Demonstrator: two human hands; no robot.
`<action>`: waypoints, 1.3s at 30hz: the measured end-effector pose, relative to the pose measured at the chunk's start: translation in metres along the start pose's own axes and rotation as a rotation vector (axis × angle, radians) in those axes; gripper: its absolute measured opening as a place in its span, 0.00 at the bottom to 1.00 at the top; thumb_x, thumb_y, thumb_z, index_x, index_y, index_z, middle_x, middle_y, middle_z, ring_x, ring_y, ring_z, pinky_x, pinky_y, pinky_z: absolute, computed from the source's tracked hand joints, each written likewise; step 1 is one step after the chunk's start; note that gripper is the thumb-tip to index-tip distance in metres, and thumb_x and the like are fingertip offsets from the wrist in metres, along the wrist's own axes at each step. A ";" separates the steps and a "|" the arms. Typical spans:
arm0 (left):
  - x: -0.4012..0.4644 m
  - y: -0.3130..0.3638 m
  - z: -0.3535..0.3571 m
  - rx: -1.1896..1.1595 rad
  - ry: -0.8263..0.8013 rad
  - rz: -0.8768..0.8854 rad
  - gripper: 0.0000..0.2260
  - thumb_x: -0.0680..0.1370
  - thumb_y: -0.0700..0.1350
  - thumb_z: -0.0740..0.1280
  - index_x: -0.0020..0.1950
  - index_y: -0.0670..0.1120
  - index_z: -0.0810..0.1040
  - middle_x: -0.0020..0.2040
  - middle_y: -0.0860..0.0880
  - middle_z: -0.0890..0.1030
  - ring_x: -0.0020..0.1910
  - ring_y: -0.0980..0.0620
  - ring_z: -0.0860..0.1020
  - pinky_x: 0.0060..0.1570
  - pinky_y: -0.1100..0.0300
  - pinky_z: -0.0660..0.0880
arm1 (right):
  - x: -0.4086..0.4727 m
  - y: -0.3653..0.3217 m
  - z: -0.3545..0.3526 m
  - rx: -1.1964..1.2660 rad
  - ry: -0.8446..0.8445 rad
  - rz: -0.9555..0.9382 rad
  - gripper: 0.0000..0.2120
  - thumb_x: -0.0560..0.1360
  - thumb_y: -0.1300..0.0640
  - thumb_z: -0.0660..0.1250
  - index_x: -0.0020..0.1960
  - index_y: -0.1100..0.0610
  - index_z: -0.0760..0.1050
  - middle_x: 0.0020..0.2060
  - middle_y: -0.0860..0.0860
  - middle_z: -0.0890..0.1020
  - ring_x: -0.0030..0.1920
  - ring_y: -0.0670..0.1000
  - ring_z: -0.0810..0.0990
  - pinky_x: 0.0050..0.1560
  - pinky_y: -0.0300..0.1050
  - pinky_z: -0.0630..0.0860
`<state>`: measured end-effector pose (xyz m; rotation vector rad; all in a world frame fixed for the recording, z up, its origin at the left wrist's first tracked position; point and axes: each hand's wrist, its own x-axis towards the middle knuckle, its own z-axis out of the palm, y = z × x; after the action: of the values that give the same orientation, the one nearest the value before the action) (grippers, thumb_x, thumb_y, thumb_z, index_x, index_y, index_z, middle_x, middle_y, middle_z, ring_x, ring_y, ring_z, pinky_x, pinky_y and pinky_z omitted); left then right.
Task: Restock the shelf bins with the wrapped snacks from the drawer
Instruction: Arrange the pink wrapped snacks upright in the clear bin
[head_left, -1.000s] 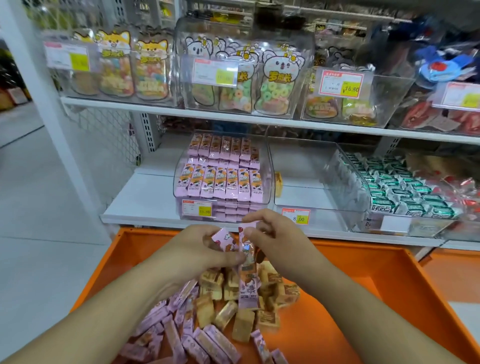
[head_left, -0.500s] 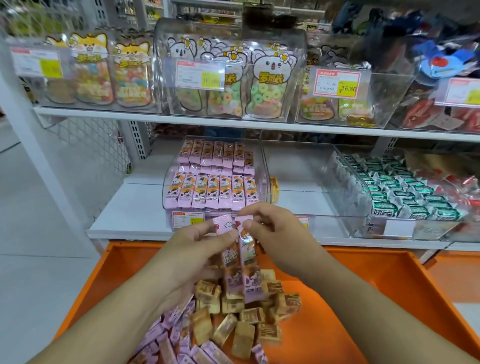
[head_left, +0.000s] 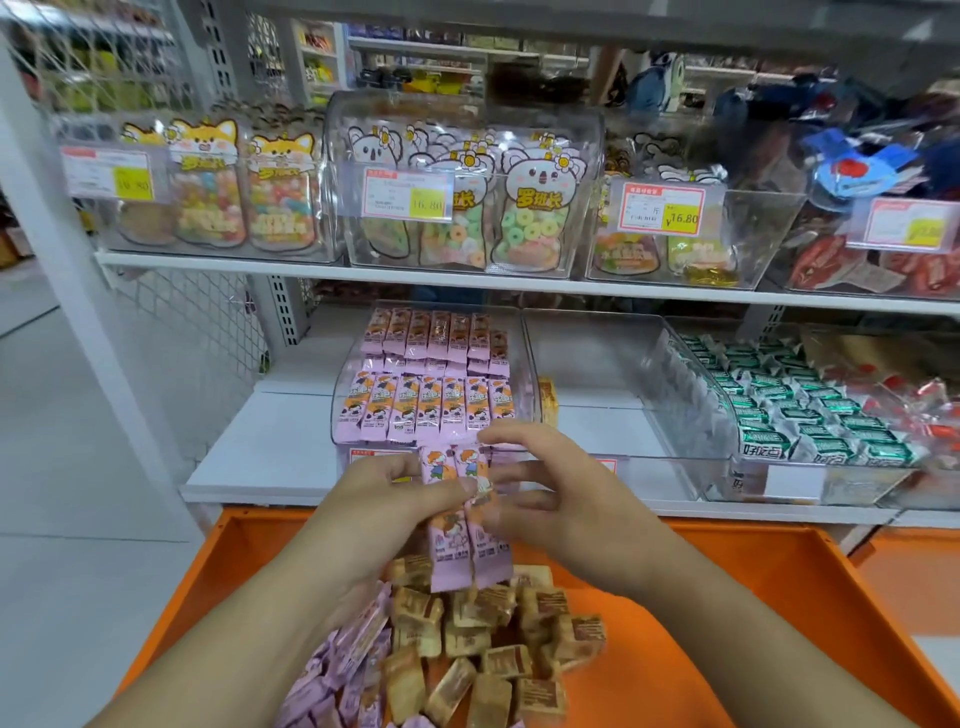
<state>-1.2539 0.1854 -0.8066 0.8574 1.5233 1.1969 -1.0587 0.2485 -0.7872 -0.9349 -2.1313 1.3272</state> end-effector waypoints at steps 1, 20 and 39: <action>0.000 0.005 0.000 -0.002 -0.008 0.000 0.18 0.68 0.51 0.83 0.54 0.46 0.86 0.48 0.46 0.89 0.49 0.47 0.87 0.61 0.45 0.80 | -0.002 -0.001 -0.003 -0.085 -0.038 -0.030 0.29 0.75 0.54 0.79 0.72 0.40 0.72 0.72 0.34 0.69 0.64 0.38 0.77 0.63 0.43 0.79; 0.092 0.031 -0.006 0.190 0.253 0.202 0.27 0.76 0.59 0.75 0.69 0.49 0.73 0.42 0.55 0.78 0.48 0.57 0.80 0.51 0.56 0.74 | 0.152 0.036 -0.087 -0.505 0.261 0.061 0.39 0.71 0.42 0.80 0.76 0.49 0.66 0.71 0.49 0.73 0.67 0.49 0.72 0.63 0.40 0.67; 0.118 0.018 -0.020 0.147 0.262 0.151 0.25 0.73 0.62 0.75 0.65 0.55 0.74 0.48 0.53 0.85 0.37 0.64 0.82 0.36 0.63 0.72 | 0.256 0.068 -0.096 -0.612 0.086 0.121 0.32 0.79 0.46 0.73 0.79 0.46 0.64 0.78 0.49 0.67 0.75 0.52 0.68 0.64 0.42 0.65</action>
<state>-1.3055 0.2934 -0.8202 0.9557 1.8012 1.3617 -1.1419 0.5172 -0.8005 -1.3393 -2.4886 0.6560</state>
